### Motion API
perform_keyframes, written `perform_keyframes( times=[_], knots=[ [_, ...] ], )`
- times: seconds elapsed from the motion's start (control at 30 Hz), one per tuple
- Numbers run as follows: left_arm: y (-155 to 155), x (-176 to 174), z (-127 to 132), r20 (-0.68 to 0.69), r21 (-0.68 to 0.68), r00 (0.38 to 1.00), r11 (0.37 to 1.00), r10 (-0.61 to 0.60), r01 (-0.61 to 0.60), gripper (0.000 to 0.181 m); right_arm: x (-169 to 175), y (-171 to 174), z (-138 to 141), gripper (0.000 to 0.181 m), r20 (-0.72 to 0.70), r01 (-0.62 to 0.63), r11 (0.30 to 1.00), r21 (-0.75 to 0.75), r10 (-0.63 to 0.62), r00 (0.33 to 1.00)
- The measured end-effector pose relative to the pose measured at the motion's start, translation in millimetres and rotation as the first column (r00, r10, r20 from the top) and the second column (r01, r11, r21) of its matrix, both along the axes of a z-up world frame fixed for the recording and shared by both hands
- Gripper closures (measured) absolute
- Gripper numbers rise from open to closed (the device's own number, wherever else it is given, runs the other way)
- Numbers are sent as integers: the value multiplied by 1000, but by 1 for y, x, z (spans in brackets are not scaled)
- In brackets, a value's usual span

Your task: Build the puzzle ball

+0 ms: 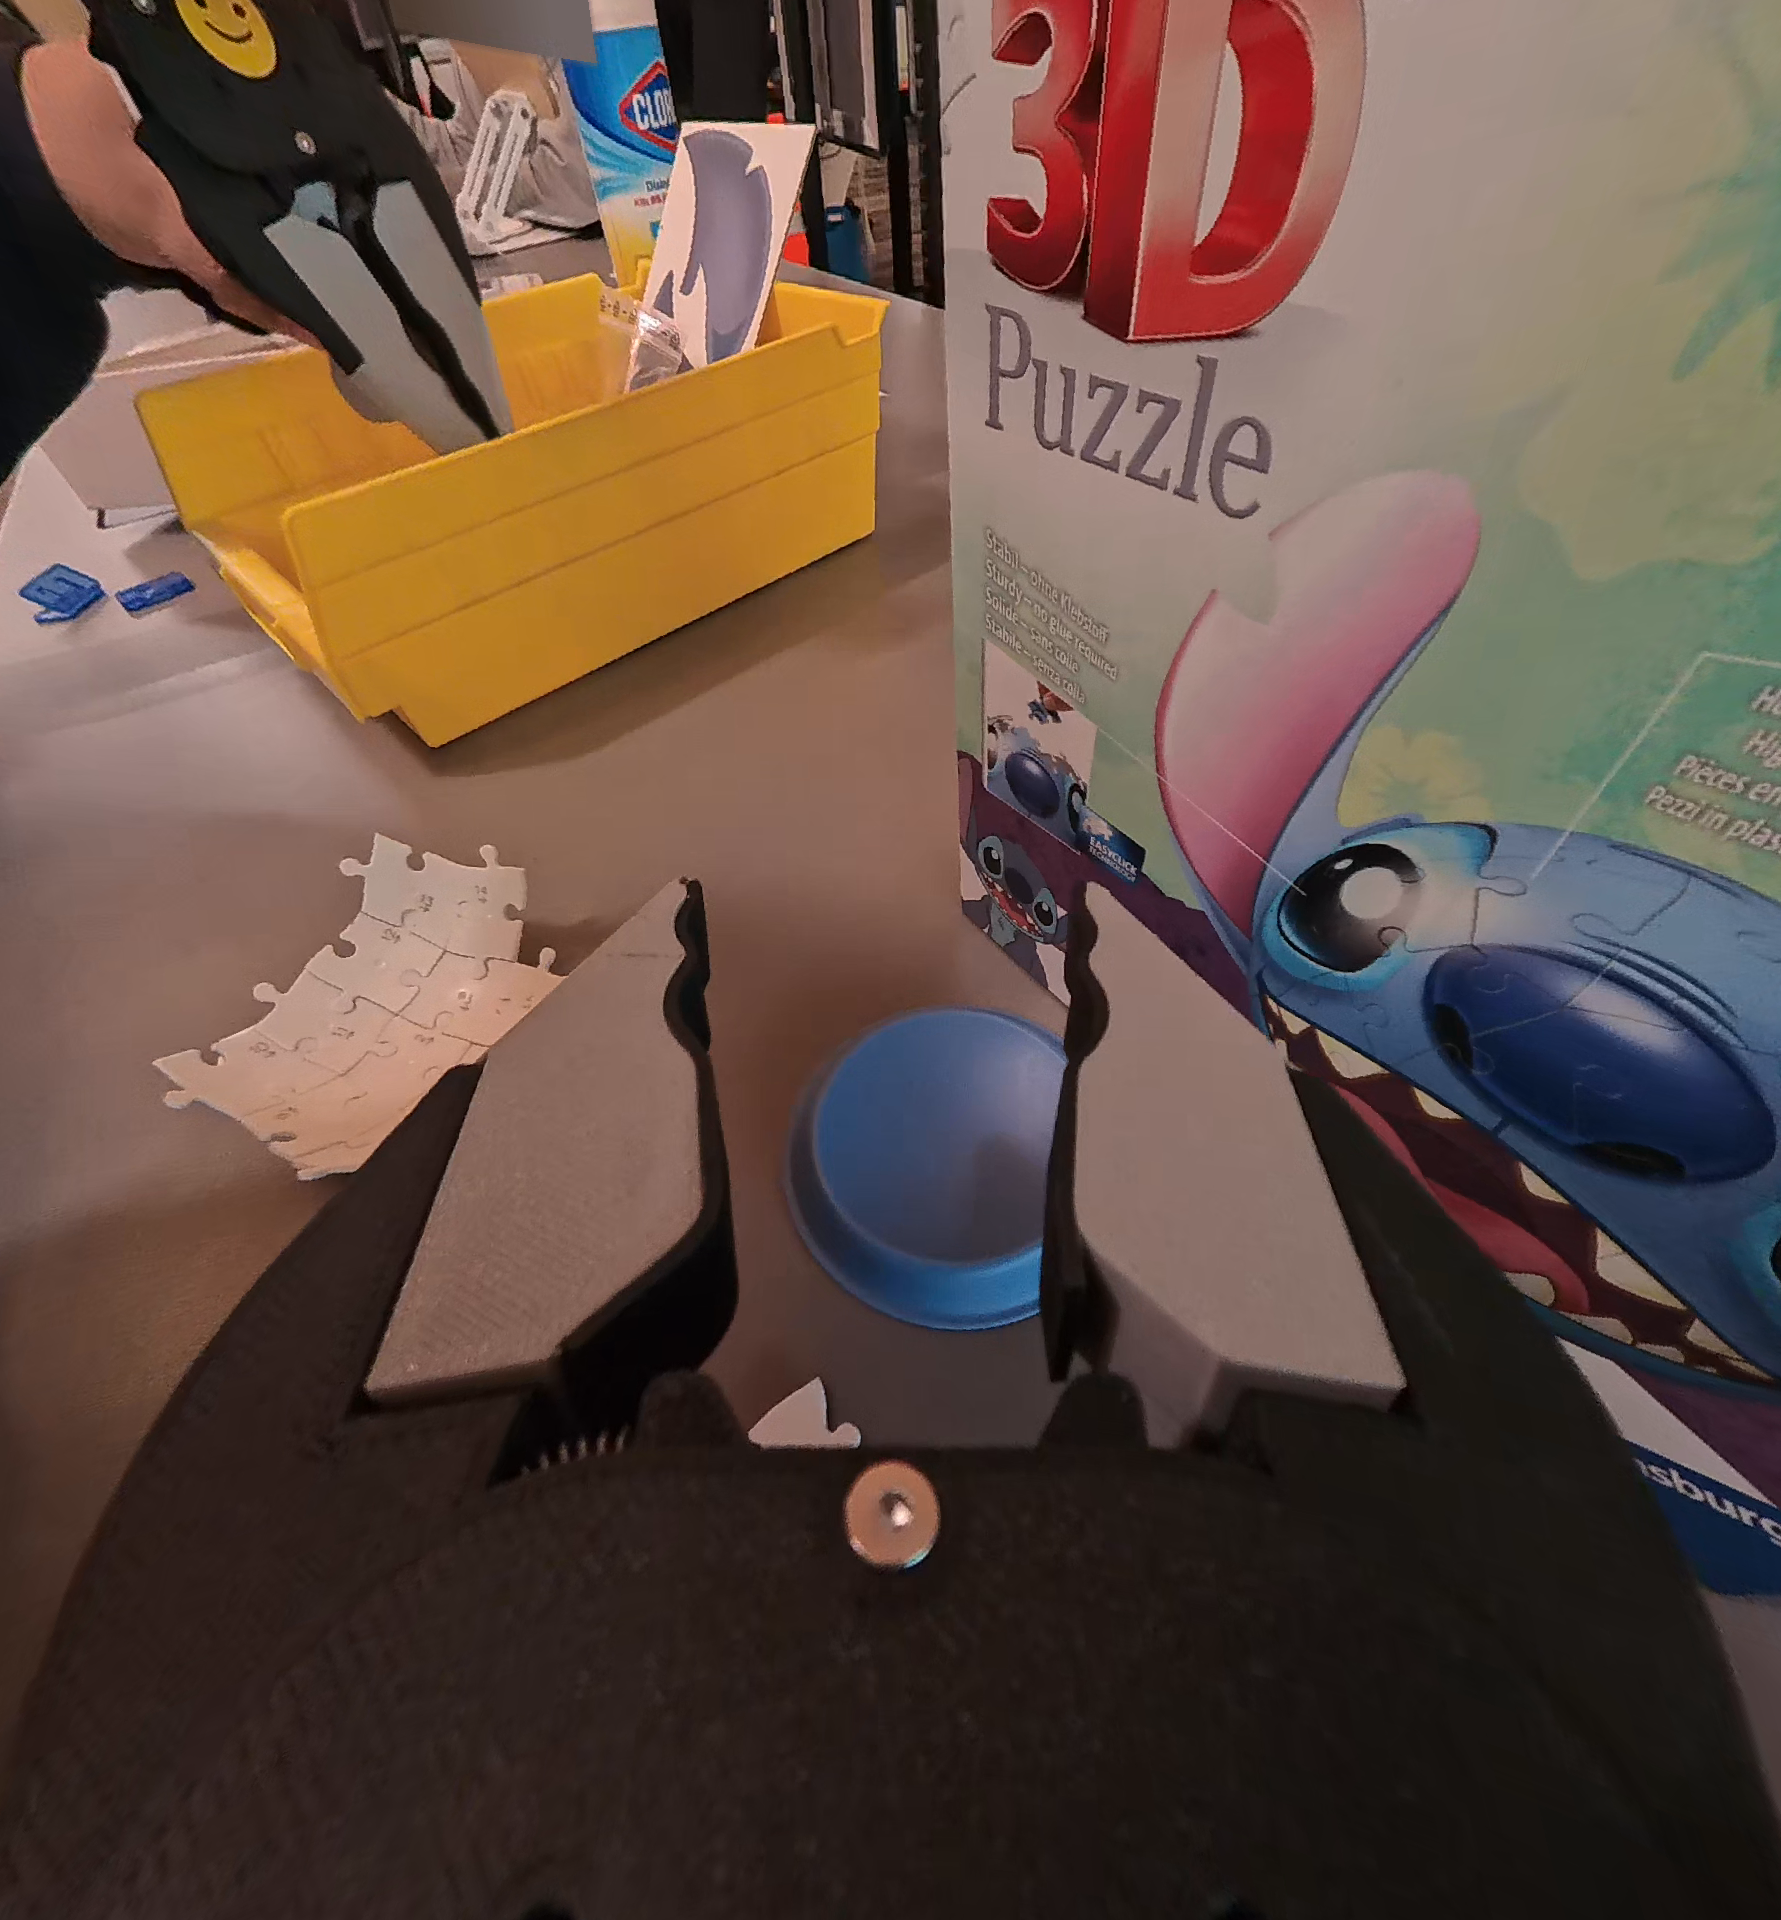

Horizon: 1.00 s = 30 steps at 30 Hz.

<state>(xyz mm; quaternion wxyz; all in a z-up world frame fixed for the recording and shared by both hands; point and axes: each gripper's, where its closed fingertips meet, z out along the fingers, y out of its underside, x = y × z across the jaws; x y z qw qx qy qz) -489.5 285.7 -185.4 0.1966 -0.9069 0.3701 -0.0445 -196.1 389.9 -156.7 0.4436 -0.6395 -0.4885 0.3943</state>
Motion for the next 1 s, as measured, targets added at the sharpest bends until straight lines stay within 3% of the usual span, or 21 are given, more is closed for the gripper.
perform_keyframes(
  times=[0.13, 0.37, 0.47, 0.7, 0.9, 1.0],
  knots=[
    [9, 5, 9, -1, 33, 1000, 999, -3, 4, 181, 1, 0, 3, 116, -7, 2, 1000, 2, -2, 1000],
    [42, 45, 74, 33, 201, 998, 979, -48, 41, 181, 1, -2, 6, 116, -15, 2, 1000, 9, -2, 1000],
    [53, 65, 86, 41, 229, 995, 970, -95, 84, 181, 1, -2, 6, 116, -13, 0, 1000, 8, 0, 1000],
    [48, 125, 78, 161, 148, 961, 969, -223, 200, 181, 0, -3, 6, 116, -14, 0, 1000, 12, 0, 1000],
    [60, 133, 37, 172, 87, 975, 988, -139, 125, 181, -2, -4, 3, 116, -3, -2, 1000, 9, 2, 1000],
    [53, 133, 36, 273, 56, 956, 994, -107, 96, 165, -1, -3, 3, 116, -5, 4, 1000, 9, -4, 1000]
  ],
)
